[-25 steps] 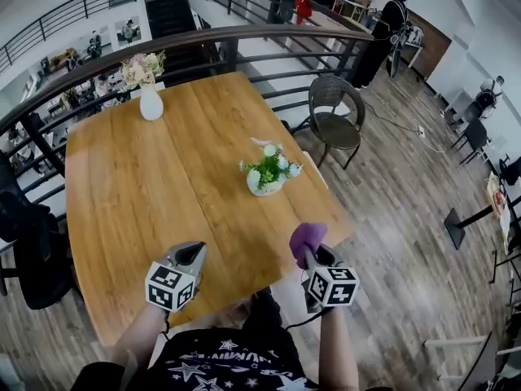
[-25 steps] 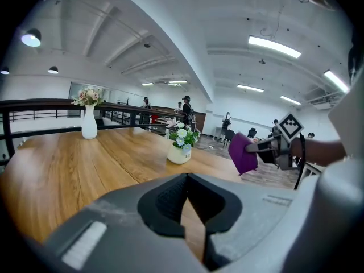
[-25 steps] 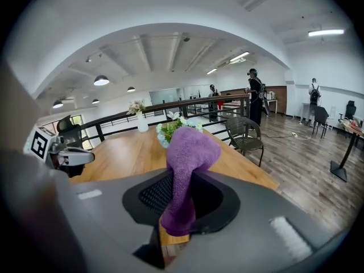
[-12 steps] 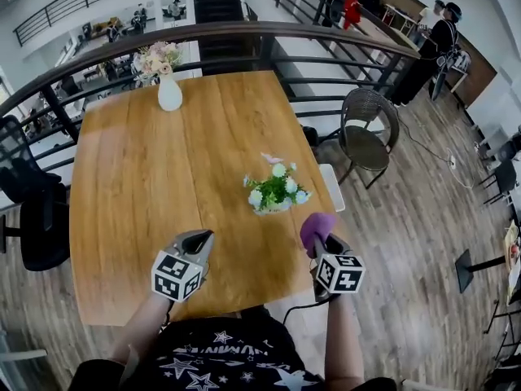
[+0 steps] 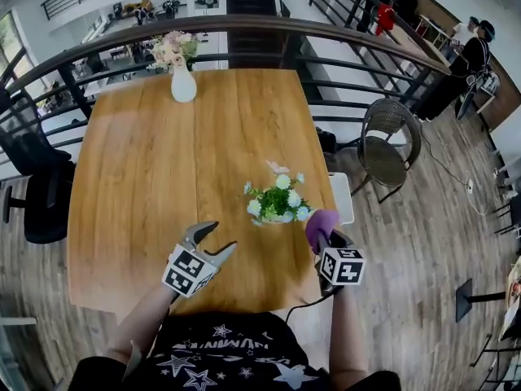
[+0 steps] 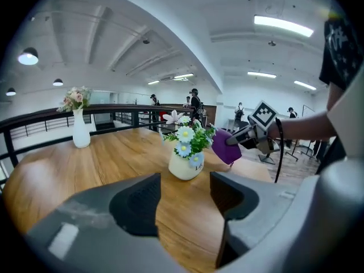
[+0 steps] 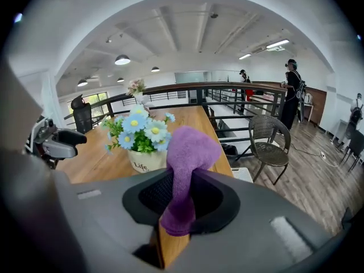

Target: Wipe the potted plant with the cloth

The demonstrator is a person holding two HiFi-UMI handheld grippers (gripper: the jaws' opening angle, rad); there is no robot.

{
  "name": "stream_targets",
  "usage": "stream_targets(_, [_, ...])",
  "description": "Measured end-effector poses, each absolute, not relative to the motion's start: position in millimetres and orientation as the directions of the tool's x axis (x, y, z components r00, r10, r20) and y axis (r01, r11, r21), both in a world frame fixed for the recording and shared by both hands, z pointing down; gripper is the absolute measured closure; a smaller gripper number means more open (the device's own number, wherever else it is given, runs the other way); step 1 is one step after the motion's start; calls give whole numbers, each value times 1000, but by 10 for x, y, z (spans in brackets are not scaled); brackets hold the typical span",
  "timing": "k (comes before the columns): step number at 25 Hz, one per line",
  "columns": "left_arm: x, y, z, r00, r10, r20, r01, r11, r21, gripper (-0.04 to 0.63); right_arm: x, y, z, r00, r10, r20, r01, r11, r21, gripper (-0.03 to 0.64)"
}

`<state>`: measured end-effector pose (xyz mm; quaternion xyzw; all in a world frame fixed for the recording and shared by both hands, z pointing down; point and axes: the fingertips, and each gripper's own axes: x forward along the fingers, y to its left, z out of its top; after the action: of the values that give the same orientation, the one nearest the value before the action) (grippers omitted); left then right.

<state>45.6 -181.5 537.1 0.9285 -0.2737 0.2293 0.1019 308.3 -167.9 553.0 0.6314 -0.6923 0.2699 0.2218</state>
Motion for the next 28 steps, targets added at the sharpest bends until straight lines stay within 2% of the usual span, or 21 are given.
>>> stream_targets(3, [588, -1893, 5423, 726, -493, 479, -548, -836, -30, 260, 3196, -1809, 5615, -115, -736, 667, -993, 96, -65, 535])
stream_targets(7, [867, -1896, 5469, 767, -445, 463, -494, -869, -17, 198, 3312, -1971, 5666, -163, -737, 656, -984, 166, -59, 537])
stream_targets(11, [1066, -1928, 5640, 750, -412, 518, -466, -884, -29, 147, 3342, -2163, 5682, -232, -739, 632, -964, 262, -48, 537])
stream_targets(16, [1174, -2093, 5835, 722, -427, 545, -500, -866, -16, 133, 3262, -2415, 5678, -339, -716, 610, -914, 405, -32, 537])
stream_targets(23, [1343, -2287, 5936, 732, -414, 541, -460, -886, -56, 133, 3030, -2637, 5724, -502, -613, 610, -788, 615, -31, 537])
stream_targets(28, [1450, -2389, 6001, 735, -384, 560, -412, -908, -82, 133, 2877, -2760, 5816, -572, -520, 634, -687, 727, -24, 537])
